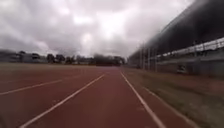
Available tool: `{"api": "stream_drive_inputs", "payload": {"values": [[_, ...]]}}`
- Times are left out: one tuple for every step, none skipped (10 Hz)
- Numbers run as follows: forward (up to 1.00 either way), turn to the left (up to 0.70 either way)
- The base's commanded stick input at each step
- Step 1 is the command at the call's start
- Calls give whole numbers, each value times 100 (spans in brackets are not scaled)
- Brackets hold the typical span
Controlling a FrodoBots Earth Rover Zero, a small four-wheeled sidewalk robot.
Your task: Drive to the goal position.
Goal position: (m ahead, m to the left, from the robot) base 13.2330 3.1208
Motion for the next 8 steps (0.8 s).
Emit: {"api": "stream_drive_inputs", "payload": {"values": [[70, -20], [70, -7], [70, 0], [70, 0], [70, 0], [70, 0], [70, 0], [70, 0]]}}
